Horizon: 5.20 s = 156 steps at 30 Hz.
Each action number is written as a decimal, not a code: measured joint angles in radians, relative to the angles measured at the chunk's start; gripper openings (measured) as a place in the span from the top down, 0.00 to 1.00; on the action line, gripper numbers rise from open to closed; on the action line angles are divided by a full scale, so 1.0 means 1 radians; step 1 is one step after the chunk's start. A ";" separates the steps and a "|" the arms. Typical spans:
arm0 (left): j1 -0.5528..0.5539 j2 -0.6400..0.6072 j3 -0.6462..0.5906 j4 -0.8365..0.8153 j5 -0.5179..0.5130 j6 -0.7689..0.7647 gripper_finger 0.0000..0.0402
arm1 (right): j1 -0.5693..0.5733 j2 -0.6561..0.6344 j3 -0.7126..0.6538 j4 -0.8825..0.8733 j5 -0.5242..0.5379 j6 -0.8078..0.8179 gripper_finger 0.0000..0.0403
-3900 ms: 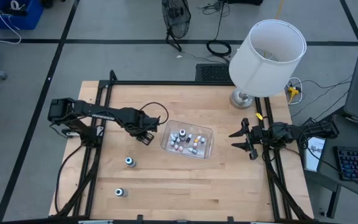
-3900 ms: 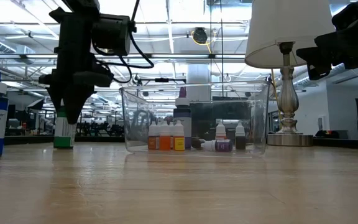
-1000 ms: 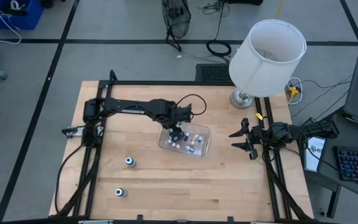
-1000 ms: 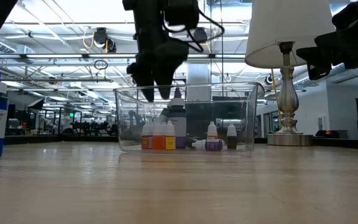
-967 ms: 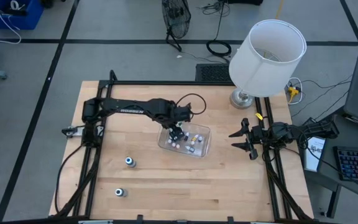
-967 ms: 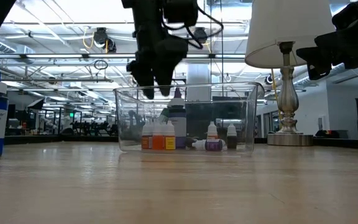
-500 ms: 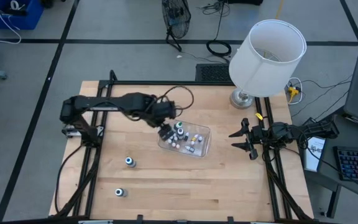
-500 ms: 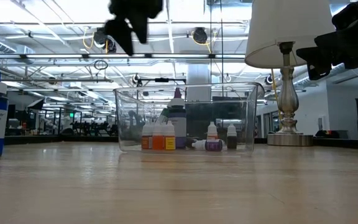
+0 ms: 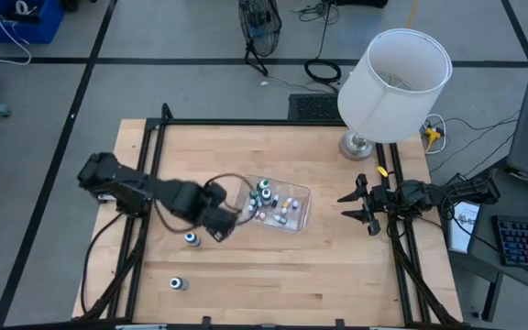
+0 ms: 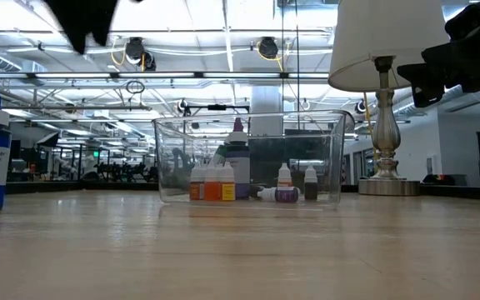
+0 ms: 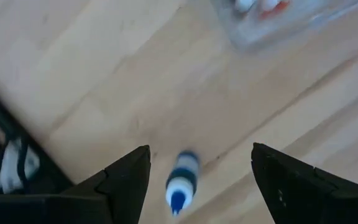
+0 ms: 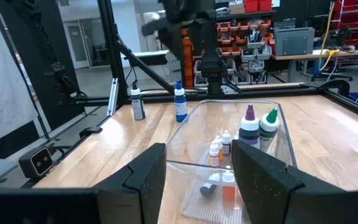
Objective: Pick & Place food coloring
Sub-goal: Put the large blue food coloring bottle into the transparent bin, then put the large black food coloring bottle into the transparent bin
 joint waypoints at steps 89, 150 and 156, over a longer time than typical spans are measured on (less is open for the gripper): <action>0.305 0.187 0.091 0.264 0.157 0.811 0.64 | 0.000 0.000 0.000 0.001 0.000 0.000 0.58; 0.187 -0.009 0.091 0.197 0.227 0.534 0.23 | 0.000 0.000 0.000 0.001 0.000 0.000 0.58; -0.031 -0.039 0.091 0.125 0.160 0.272 0.23 | 0.000 0.000 0.000 0.001 0.000 0.000 0.58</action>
